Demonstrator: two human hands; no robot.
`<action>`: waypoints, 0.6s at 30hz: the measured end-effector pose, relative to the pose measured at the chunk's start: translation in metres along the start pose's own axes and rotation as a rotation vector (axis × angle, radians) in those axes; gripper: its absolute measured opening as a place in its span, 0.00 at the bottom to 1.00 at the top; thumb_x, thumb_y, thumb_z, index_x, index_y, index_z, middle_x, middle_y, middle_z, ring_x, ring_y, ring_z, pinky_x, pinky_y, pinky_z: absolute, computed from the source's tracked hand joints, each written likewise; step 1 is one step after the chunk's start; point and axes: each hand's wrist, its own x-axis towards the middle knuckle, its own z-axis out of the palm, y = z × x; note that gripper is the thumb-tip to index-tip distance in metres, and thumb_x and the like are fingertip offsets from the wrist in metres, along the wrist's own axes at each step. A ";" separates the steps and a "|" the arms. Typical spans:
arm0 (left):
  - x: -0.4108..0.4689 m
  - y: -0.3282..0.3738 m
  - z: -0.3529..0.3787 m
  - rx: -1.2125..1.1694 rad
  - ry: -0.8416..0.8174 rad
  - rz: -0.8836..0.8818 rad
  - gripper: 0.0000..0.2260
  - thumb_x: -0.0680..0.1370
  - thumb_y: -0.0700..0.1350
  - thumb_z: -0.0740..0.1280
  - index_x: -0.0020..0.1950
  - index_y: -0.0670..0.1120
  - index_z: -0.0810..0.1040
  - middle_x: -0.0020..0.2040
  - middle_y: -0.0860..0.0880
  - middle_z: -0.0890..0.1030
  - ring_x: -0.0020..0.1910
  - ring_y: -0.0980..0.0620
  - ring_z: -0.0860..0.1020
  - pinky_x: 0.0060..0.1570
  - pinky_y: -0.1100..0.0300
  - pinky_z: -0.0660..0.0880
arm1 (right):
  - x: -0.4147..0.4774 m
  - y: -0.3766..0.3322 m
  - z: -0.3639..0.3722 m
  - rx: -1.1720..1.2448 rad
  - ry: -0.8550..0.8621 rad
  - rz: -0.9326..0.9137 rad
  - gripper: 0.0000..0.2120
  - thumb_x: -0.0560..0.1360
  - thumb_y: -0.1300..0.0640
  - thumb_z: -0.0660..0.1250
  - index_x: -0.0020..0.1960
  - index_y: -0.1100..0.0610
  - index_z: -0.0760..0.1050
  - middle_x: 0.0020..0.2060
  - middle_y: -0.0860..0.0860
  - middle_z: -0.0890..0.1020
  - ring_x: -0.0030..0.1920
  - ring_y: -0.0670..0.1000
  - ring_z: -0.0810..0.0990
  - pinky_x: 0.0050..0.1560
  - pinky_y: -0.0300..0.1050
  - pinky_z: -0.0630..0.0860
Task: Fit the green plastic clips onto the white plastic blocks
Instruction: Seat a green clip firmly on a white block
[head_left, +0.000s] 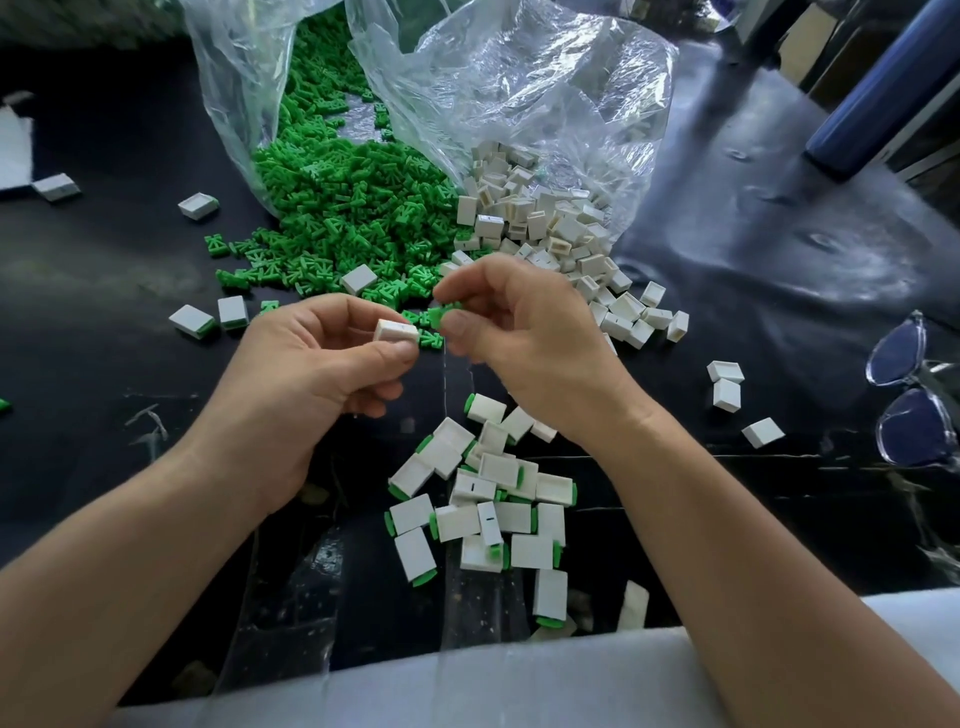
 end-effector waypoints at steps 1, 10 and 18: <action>0.000 0.000 0.000 0.007 0.002 0.008 0.09 0.60 0.44 0.70 0.38 0.45 0.79 0.27 0.53 0.79 0.24 0.59 0.75 0.25 0.69 0.72 | 0.000 -0.001 0.000 0.006 -0.005 -0.010 0.08 0.73 0.65 0.67 0.44 0.52 0.74 0.34 0.45 0.76 0.39 0.47 0.77 0.46 0.44 0.77; 0.000 -0.002 -0.001 -0.056 -0.039 0.032 0.06 0.63 0.43 0.69 0.37 0.48 0.85 0.34 0.49 0.84 0.33 0.55 0.82 0.30 0.67 0.77 | -0.004 -0.004 0.001 -0.057 -0.046 -0.053 0.04 0.73 0.64 0.68 0.45 0.56 0.78 0.33 0.44 0.75 0.35 0.40 0.73 0.39 0.32 0.69; 0.001 -0.003 -0.002 0.006 0.032 0.077 0.08 0.61 0.42 0.71 0.39 0.47 0.78 0.30 0.51 0.81 0.30 0.56 0.81 0.28 0.67 0.75 | -0.002 -0.002 -0.003 -0.009 0.007 -0.042 0.05 0.72 0.65 0.69 0.47 0.58 0.78 0.34 0.46 0.76 0.38 0.46 0.77 0.46 0.43 0.76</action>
